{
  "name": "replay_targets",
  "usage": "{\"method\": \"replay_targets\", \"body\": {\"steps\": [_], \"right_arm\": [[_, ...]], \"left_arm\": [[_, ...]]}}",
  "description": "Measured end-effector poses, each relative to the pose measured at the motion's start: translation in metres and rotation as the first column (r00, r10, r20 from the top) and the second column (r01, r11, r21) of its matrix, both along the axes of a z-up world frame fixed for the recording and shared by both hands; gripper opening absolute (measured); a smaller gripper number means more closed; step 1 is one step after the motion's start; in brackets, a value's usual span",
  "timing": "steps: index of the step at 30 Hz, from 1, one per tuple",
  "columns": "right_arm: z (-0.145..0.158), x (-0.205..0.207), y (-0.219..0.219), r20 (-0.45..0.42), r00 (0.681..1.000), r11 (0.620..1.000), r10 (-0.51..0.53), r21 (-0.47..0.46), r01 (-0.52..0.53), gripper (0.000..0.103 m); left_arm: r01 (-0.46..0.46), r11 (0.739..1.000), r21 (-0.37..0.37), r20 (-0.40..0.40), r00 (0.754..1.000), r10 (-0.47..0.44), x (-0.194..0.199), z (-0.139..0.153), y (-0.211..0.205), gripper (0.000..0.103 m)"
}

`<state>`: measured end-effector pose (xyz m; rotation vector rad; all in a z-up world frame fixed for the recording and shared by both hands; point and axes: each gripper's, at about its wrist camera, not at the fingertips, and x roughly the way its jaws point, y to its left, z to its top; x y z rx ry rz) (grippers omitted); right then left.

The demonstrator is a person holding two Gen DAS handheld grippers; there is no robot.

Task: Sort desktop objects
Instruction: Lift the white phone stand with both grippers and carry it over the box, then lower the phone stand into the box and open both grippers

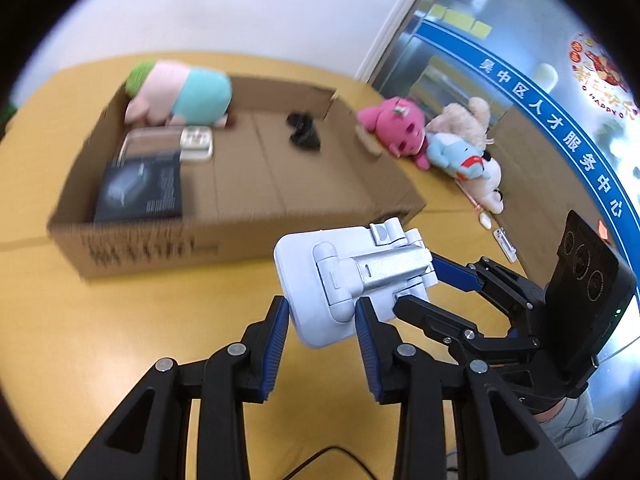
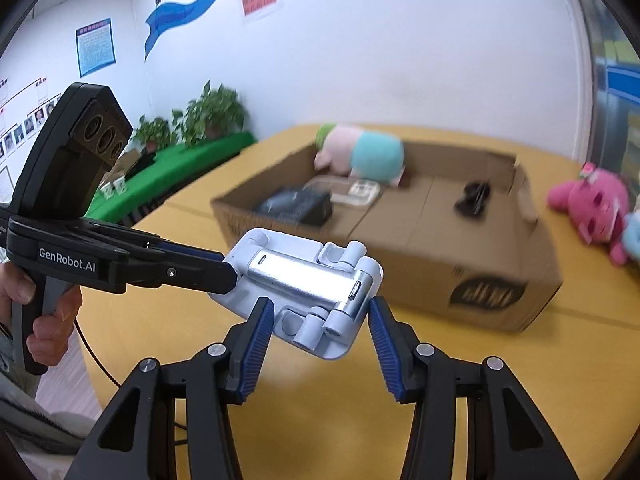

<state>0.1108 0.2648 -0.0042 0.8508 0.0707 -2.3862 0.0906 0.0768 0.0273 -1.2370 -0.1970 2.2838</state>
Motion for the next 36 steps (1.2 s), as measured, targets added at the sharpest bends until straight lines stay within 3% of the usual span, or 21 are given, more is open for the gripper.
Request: {"method": "replay_targets", "body": {"steps": [7, 15, 27, 33, 36], "right_arm": [[0.028, -0.031, 0.001, -0.088, 0.996, 0.999, -0.031, 0.022, 0.033, 0.048], [0.021, -0.080, 0.000, -0.077, 0.996, 0.999, -0.050, 0.002, 0.050, 0.048], [-0.024, -0.160, -0.018, 0.058, 0.997, 0.999, -0.045, -0.023, 0.047, 0.046], [-0.047, -0.200, -0.026, 0.177, 0.984, 0.999, -0.033, -0.027, 0.038, 0.042], [-0.067, -0.209, -0.033, 0.253, 0.966, 0.999, -0.046, 0.013, 0.045, 0.041]], "left_arm": [[0.023, 0.999, -0.025, -0.049, 0.999, -0.024, -0.040, 0.016, 0.012, 0.033], [0.017, 0.998, -0.064, -0.046, 0.999, -0.020, -0.085, 0.012, 0.011, 0.033], [-0.024, 0.995, -0.100, 0.073, 0.997, 0.032, -0.159, -0.035, -0.008, 0.034], [-0.019, 0.995, -0.097, 0.225, 0.974, 0.041, -0.192, -0.076, -0.015, 0.033], [-0.015, 0.988, -0.156, 0.237, 0.970, 0.052, -0.191, -0.086, -0.010, 0.033]]}}
